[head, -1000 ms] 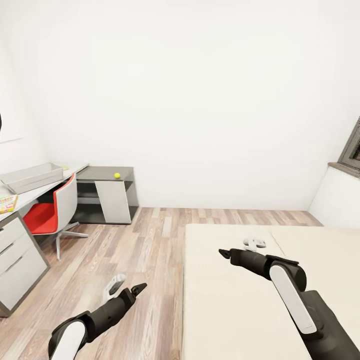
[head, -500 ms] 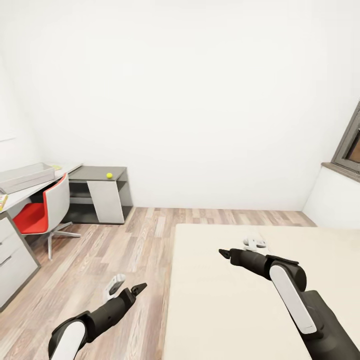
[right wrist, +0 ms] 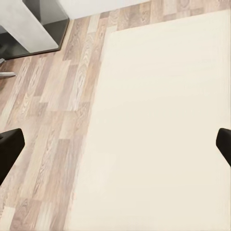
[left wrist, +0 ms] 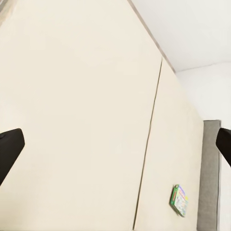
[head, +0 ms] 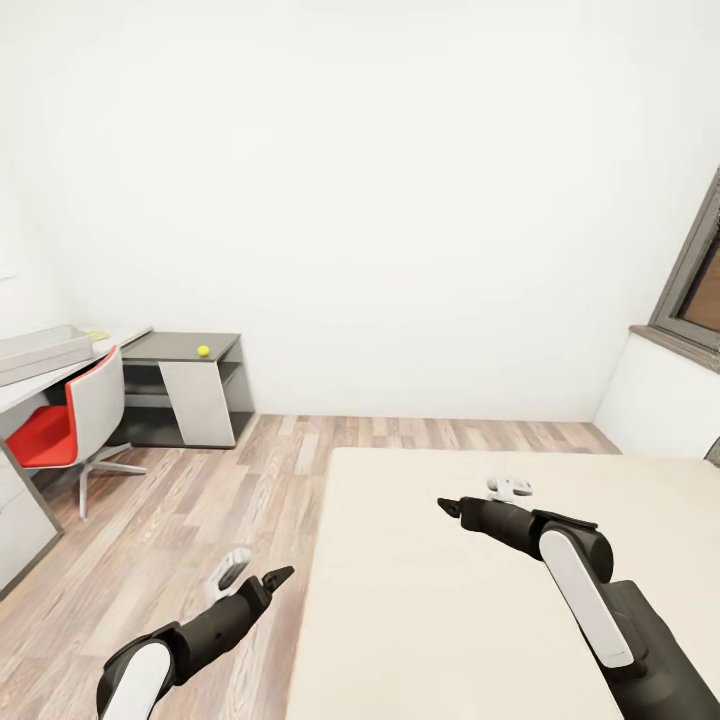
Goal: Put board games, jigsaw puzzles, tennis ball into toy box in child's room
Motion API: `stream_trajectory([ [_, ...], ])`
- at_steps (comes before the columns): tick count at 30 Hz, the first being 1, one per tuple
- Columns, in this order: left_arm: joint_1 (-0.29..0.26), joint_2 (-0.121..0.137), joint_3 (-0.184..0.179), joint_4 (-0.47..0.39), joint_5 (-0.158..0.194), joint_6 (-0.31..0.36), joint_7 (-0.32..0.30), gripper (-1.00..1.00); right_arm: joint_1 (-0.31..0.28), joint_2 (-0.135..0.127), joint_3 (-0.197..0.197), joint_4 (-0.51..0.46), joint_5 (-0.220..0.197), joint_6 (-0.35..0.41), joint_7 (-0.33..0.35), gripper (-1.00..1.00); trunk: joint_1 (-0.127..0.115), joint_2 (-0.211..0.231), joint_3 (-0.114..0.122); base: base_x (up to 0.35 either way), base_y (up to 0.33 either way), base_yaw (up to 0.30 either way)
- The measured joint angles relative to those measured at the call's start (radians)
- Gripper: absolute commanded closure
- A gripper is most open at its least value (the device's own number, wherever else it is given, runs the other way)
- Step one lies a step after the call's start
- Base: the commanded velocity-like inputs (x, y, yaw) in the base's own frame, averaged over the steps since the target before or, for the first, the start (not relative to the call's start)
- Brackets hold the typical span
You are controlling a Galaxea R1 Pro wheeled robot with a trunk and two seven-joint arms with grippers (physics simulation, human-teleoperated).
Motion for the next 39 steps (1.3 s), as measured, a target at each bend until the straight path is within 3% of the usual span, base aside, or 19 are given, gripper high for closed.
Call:
stream_trajectory([
  [15,0.000,0.000,0.000,0.000,0.000,0.000,0.000,-1.00,0.000,0.000,0.001,0.000,0.000,0.000,0.000,-1.00,0.000,0.000,0.000,0.000,-0.213,0.000],
  [39,0.000,0.000,0.002,0.006,0.000,0.000,0.000,-1.00,0.000,0.001,0.003,0.000,0.000,0.000,-0.001,-1.00,0.000,0.000,0.001,0.000,-0.024,-0.024],
])
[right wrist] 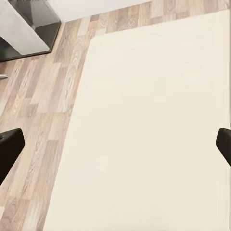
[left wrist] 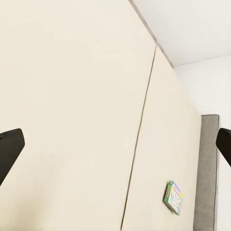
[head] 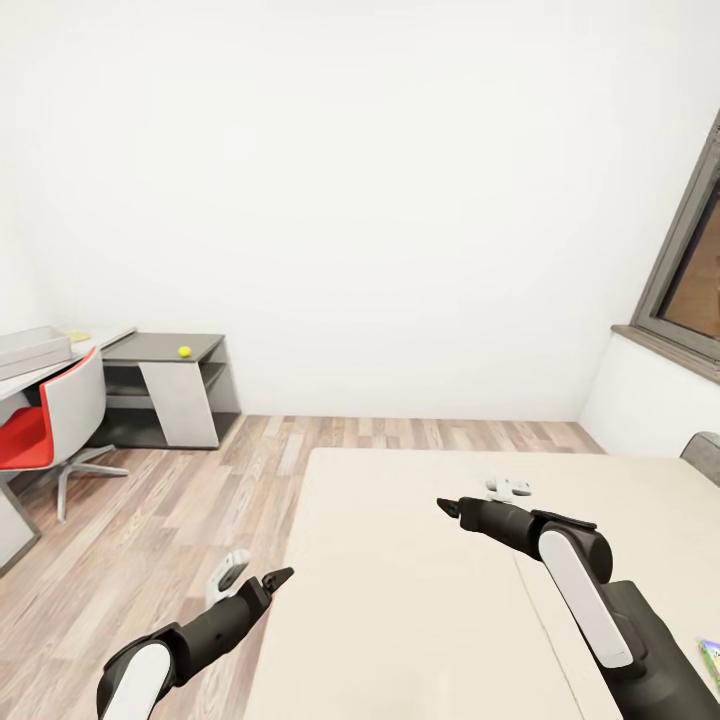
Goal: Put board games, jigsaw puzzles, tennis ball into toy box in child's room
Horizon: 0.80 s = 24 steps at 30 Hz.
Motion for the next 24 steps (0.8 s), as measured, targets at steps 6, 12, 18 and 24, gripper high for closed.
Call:
stream_trajectory([
  [6,0.000,0.000,0.000,0.000,0.000,0.000,0.000,-1.00,0.000,0.000,0.001,0.000,0.000,0.000,0.000,-1.00,0.000,0.000,0.001,0.000,-0.002,-0.065],
  [12,0.000,0.000,0.000,0.000,0.000,0.000,0.000,-1.00,0.000,0.001,0.001,0.000,0.000,0.000,0.000,-1.00,0.000,0.000,0.002,0.000,-0.001,-0.026],
  [18,0.000,0.000,0.000,0.000,0.000,0.000,0.000,-1.00,0.000,0.001,0.001,0.000,0.000,0.000,0.000,-1.00,0.000,0.000,0.002,0.000,0.000,-0.011],
  [24,0.000,0.000,0.000,0.000,0.000,0.000,0.000,-1.00,0.000,0.000,0.001,0.000,0.000,0.000,0.000,-1.00,0.000,0.000,0.002,0.000,0.000,-0.004],
])
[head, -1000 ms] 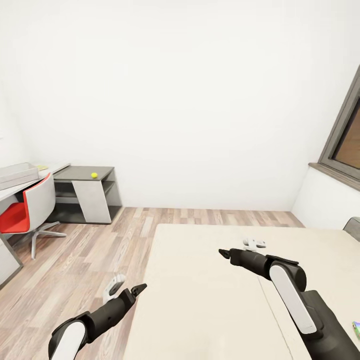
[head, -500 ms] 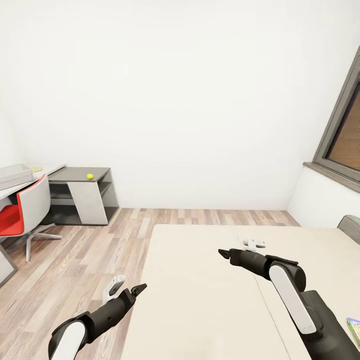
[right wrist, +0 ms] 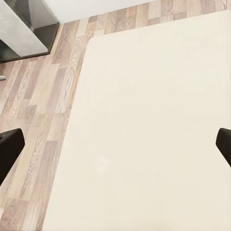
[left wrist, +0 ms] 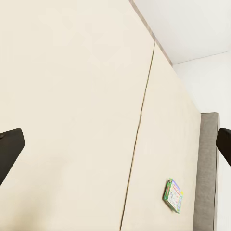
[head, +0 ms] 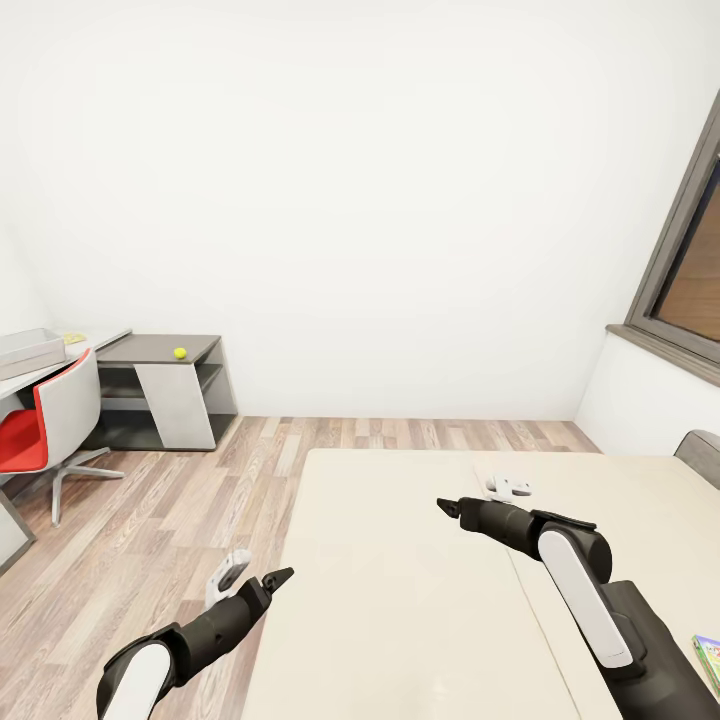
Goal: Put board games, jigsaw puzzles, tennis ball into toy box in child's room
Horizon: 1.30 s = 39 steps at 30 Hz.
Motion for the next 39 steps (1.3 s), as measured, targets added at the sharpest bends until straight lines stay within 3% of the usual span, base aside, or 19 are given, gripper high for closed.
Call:
stream_trajectory([
  [39,-0.001,0.000,-0.001,0.006,0.002,0.000,0.000,-1.00,0.000,0.000,0.001,0.000,0.000,0.000,0.000,-1.00,0.000,0.000,0.000,-0.048,0.000,-0.001],
])
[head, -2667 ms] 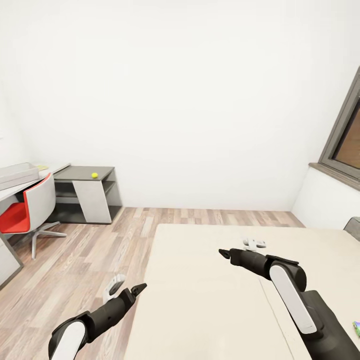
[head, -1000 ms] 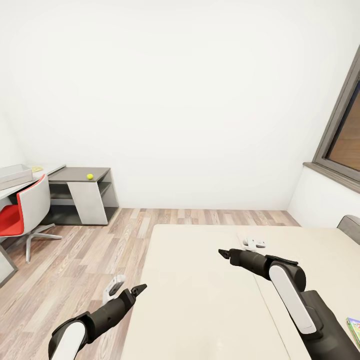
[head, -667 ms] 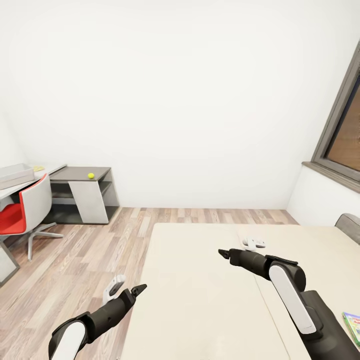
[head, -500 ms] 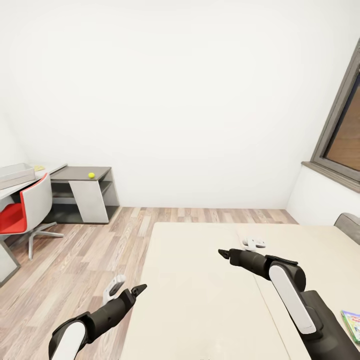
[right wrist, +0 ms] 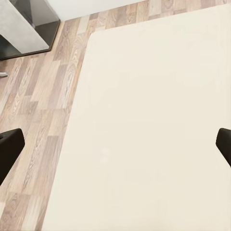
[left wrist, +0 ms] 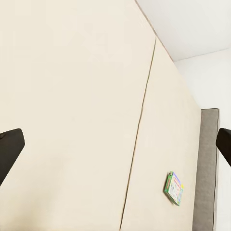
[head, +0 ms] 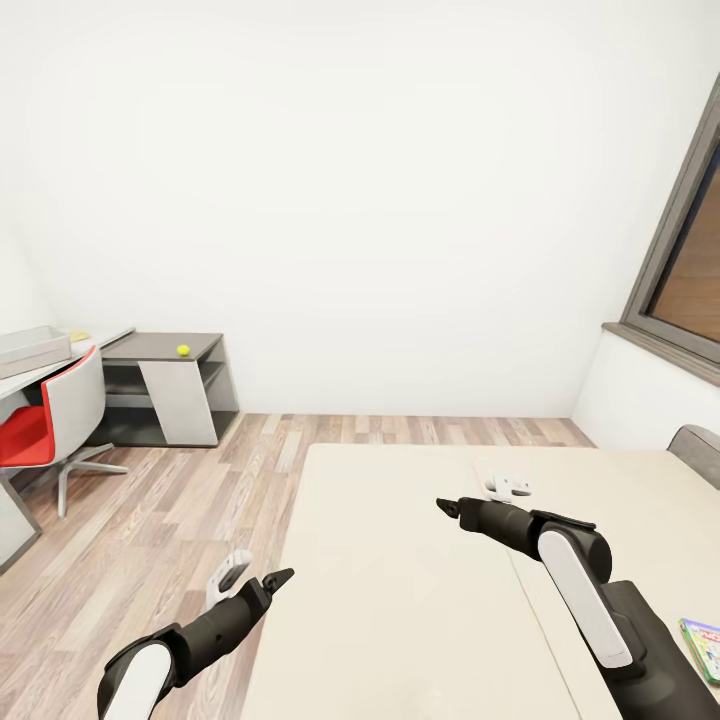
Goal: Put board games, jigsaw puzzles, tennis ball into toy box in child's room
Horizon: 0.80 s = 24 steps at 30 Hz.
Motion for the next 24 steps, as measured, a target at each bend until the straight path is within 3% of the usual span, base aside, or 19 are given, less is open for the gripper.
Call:
stream_trajectory([
  [24,0.000,0.000,0.000,0.000,-0.001,0.000,0.000,-1.00,0.000,0.000,0.000,0.000,0.000,0.000,0.000,-1.00,0.000,0.000,0.000,-0.001,-0.007,0.000],
])
